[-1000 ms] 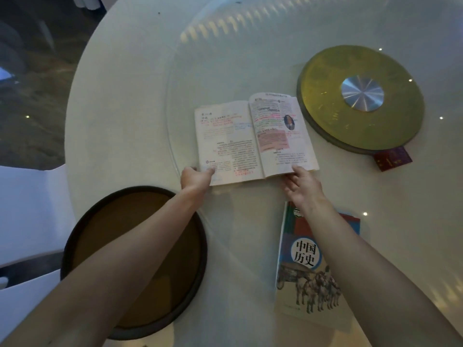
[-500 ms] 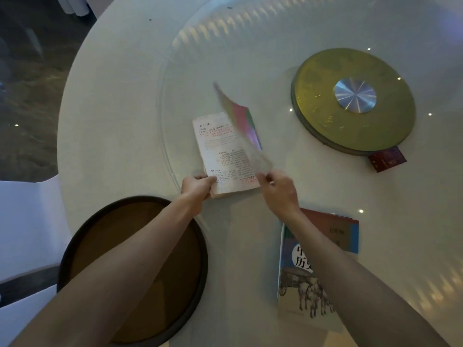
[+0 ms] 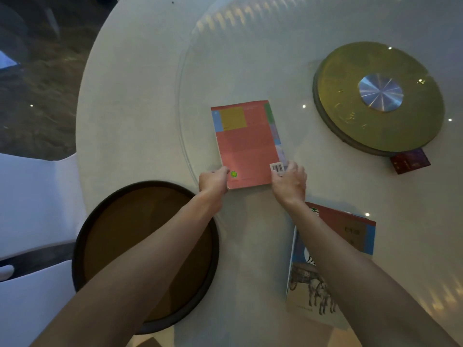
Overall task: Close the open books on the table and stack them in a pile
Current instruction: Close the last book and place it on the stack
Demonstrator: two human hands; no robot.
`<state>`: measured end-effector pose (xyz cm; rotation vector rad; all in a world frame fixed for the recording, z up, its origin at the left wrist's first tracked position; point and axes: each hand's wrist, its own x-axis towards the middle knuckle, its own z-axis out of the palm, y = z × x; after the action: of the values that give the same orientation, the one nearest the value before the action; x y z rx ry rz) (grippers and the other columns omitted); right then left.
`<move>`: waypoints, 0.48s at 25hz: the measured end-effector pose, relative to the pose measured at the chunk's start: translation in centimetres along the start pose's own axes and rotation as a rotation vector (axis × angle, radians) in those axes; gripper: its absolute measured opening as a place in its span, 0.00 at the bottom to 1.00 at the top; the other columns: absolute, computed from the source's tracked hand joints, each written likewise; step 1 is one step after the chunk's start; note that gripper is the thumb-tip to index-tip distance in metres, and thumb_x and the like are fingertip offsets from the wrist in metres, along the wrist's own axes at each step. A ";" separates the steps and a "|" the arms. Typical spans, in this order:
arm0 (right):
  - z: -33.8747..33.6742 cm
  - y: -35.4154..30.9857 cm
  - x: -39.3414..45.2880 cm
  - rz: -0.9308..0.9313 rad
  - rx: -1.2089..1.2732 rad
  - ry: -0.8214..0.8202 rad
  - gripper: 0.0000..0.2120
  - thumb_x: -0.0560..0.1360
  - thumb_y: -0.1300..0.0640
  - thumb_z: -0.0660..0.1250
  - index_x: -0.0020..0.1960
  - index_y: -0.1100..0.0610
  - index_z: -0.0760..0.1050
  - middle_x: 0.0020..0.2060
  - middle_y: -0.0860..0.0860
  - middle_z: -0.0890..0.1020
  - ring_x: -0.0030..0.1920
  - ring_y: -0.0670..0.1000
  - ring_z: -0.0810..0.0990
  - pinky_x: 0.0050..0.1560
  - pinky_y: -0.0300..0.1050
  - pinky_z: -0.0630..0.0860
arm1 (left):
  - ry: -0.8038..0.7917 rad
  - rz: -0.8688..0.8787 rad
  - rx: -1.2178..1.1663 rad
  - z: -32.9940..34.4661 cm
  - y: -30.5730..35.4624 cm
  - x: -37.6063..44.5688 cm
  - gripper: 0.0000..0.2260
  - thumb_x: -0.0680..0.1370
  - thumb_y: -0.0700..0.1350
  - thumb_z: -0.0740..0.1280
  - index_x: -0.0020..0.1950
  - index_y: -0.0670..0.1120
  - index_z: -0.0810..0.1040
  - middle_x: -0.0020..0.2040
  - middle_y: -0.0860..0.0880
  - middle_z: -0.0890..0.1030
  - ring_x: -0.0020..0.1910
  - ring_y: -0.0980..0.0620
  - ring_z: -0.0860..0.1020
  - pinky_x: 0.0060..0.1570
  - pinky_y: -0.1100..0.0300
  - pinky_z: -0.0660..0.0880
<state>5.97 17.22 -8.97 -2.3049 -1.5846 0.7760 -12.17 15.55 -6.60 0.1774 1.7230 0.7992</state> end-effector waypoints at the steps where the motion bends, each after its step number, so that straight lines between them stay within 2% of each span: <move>1: -0.3 -0.1 0.6 0.088 0.038 -0.025 0.25 0.78 0.53 0.67 0.70 0.64 0.70 0.66 0.62 0.75 0.67 0.63 0.72 0.67 0.57 0.70 | -0.016 0.002 0.002 -0.1 -0.1 0.1 0.05 0.75 0.44 0.71 0.41 0.44 0.80 0.44 0.44 0.87 0.49 0.44 0.86 0.55 0.49 0.82; 3: -0.7 0.1 1.3 0.183 0.084 -0.080 0.26 0.76 0.52 0.70 0.70 0.63 0.71 0.66 0.61 0.77 0.67 0.62 0.75 0.67 0.57 0.73 | -0.014 0.030 0.052 -0.4 -0.2 0.3 0.05 0.72 0.45 0.72 0.42 0.45 0.80 0.46 0.43 0.86 0.52 0.42 0.85 0.57 0.47 0.81; 4: -0.9 0.2 1.5 0.220 0.144 -0.116 0.24 0.75 0.53 0.71 0.67 0.62 0.74 0.63 0.60 0.80 0.63 0.61 0.78 0.64 0.56 0.76 | -0.010 0.036 0.082 -0.6 -0.2 0.3 0.04 0.72 0.45 0.72 0.41 0.46 0.80 0.45 0.44 0.85 0.52 0.42 0.84 0.58 0.47 0.80; 6: -1.2 0.4 1.3 0.257 0.348 -0.200 0.14 0.73 0.57 0.72 0.57 0.60 0.78 0.54 0.58 0.84 0.51 0.56 0.82 0.51 0.51 0.79 | -0.010 0.056 0.128 -1.0 -0.1 -0.1 0.05 0.74 0.44 0.71 0.40 0.47 0.79 0.43 0.46 0.84 0.51 0.43 0.84 0.57 0.47 0.80; 8: -1.9 0.3 0.6 0.239 0.537 -0.267 0.05 0.72 0.61 0.70 0.47 0.58 0.76 0.46 0.57 0.83 0.44 0.55 0.80 0.43 0.51 0.75 | 0.003 0.089 0.226 -1.1 0.3 -1.0 0.06 0.74 0.47 0.72 0.40 0.47 0.78 0.45 0.45 0.84 0.51 0.43 0.83 0.57 0.47 0.80; 9: -2.5 0.3 0.2 0.224 0.629 -0.281 0.05 0.73 0.62 0.70 0.44 0.56 0.73 0.44 0.58 0.82 0.43 0.57 0.80 0.43 0.53 0.75 | 0.031 0.153 0.338 -0.9 0.3 -1.2 0.07 0.73 0.50 0.72 0.43 0.48 0.80 0.49 0.45 0.83 0.53 0.43 0.82 0.58 0.48 0.80; 11: -3.9 0.0 -0.9 0.164 0.749 -0.294 0.08 0.75 0.64 0.68 0.43 0.54 0.71 0.43 0.60 0.82 0.43 0.58 0.82 0.45 0.57 0.79 | 0.110 0.338 0.554 -0.5 0.9 -2.2 0.19 0.72 0.56 0.71 0.57 0.46 0.82 0.59 0.44 0.80 0.61 0.44 0.78 0.62 0.47 0.76; 12: -4.8 -0.1 -1.6 0.113 0.771 -0.283 0.09 0.77 0.65 0.67 0.43 0.54 0.71 0.43 0.60 0.83 0.42 0.58 0.83 0.45 0.57 0.79 | 0.087 0.410 0.550 0.0 1.3 -3.0 0.24 0.73 0.57 0.71 0.64 0.45 0.81 0.61 0.45 0.80 0.62 0.46 0.78 0.64 0.47 0.76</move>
<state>8.10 16.30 -4.47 -1.7662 -0.9741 1.4779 -11.58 15.07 -3.45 0.9022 1.9881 0.6065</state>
